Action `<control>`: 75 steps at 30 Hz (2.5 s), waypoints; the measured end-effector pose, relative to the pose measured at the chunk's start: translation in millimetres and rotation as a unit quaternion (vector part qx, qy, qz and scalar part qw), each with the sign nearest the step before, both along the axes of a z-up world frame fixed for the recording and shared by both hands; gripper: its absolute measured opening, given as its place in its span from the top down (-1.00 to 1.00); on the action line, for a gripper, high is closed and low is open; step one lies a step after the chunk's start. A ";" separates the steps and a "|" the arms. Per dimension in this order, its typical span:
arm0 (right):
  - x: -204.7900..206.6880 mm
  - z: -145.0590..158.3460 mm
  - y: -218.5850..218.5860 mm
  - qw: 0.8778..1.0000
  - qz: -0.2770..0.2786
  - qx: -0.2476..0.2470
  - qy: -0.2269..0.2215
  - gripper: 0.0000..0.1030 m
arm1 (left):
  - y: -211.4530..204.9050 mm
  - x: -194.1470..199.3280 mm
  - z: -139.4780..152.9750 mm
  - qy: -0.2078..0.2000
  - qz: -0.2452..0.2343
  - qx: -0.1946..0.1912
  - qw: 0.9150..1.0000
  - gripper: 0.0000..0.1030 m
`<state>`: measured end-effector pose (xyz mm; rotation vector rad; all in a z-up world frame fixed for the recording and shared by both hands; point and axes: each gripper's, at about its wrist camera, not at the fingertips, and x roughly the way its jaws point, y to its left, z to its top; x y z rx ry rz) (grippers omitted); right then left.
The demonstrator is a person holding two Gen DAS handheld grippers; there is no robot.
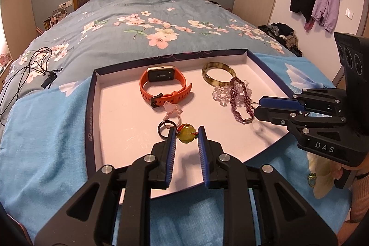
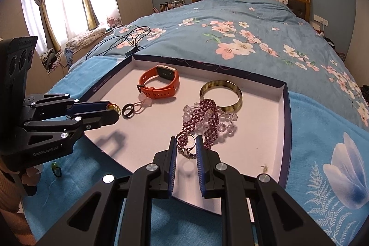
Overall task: Organize jewelry
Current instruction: 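Open both tools to release the silver ring and yellow charm inside the box, then grasp the green bead hair tie with the left tool while the right tool grasps the gold chain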
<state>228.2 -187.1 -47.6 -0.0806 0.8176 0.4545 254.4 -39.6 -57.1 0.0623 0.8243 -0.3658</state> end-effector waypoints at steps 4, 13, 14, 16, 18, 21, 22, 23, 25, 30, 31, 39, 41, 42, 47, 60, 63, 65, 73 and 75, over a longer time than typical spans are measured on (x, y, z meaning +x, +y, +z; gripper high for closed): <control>3.9 -4.3 -0.8 1.000 -0.003 0.000 0.007 0.72 | -2.2 6.9 -7.0 0.010 0.003 0.002 1.000 0.62; 11.6 -7.8 -0.3 1.000 -0.008 0.001 0.014 0.71 | -8.6 19.4 -13.9 0.021 0.003 0.005 1.000 0.62; 12.9 -8.4 -0.3 1.000 -0.008 0.002 0.016 0.71 | -9.5 21.0 -14.5 0.022 0.003 0.005 1.000 0.62; 13.8 -9.0 -0.2 1.000 -0.009 0.001 0.018 0.71 | -10.6 24.3 -16.3 0.027 0.002 0.002 1.000 0.62; 15.0 -9.6 -0.8 1.000 -0.013 0.002 0.018 0.70 | -10.4 26.1 -17.8 0.031 0.002 0.001 1.000 0.61; 15.5 -9.9 -3.0 1.000 -0.016 0.006 0.019 0.69 | -10.0 27.7 -19.6 0.037 -0.003 -0.006 0.999 0.53; 15.3 -9.6 -4.4 1.000 -0.018 0.009 0.020 0.69 | -9.5 27.6 -19.4 0.034 -0.001 -0.007 0.999 0.53; 15.7 -9.3 -5.0 1.000 -0.019 0.011 0.020 0.69 | -8.5 27.5 -19.6 0.033 0.000 -0.008 0.999 0.53; 15.0 -6.8 -8.2 0.999 -0.023 0.017 0.017 0.69 | -5.7 26.5 -17.3 0.032 0.001 -0.016 0.999 0.53; 6.7 3.9 -17.3 0.999 -0.031 0.033 0.004 0.61 | 6.0 13.0 0.0 0.004 0.008 -0.024 1.000 0.49; 3.4 7.2 -19.6 0.999 -0.031 0.038 0.001 0.59 | 9.2 9.2 3.7 -0.002 0.009 -0.026 1.000 0.45; -39.5 30.9 -40.0 0.998 -0.027 0.057 -0.031 0.42 | 46.7 -51.2 28.7 -0.055 0.010 -0.022 0.998 0.29; -52.5 31.2 -45.0 0.998 -0.026 0.056 -0.032 0.38 | 57.9 -66.3 27.9 -0.054 0.012 -0.020 0.998 0.28; -57.3 29.9 -46.8 0.998 -0.027 0.054 -0.032 0.36 | 62.4 -72.9 26.5 -0.052 0.013 -0.020 0.998 0.28; -79.4 14.7 -54.7 0.998 -0.033 0.044 -0.012 0.33 | 74.4 -101.0 14.1 -0.036 0.010 -0.012 0.999 0.24; -119.5 -16.4 -45.8 0.999 -0.021 0.027 0.028 0.30 | 66.7 -134.5 -11.2 -0.006 -0.005 0.003 1.000 0.13; -121.9 -19.9 -42.8 0.999 -0.020 0.029 0.033 0.30 | 65.7 -138.2 -16.0 0.003 -0.006 0.006 1.000 0.13; -123.7 -20.5 -40.0 0.999 -0.021 0.022 0.030 0.30 | 65.6 -140.1 -18.8 0.008 -0.004 0.011 1.000 0.13; -122.6 -22.9 -37.5 0.999 -0.024 0.025 0.031 0.30 | 61.7 -130.8 -23.5 0.025 0.004 0.014 1.000 0.24; -122.9 -23.6 -37.6 0.999 -0.025 0.025 0.031 0.30 | 60.6 -130.5 -23.6 0.025 0.005 0.018 1.000 0.28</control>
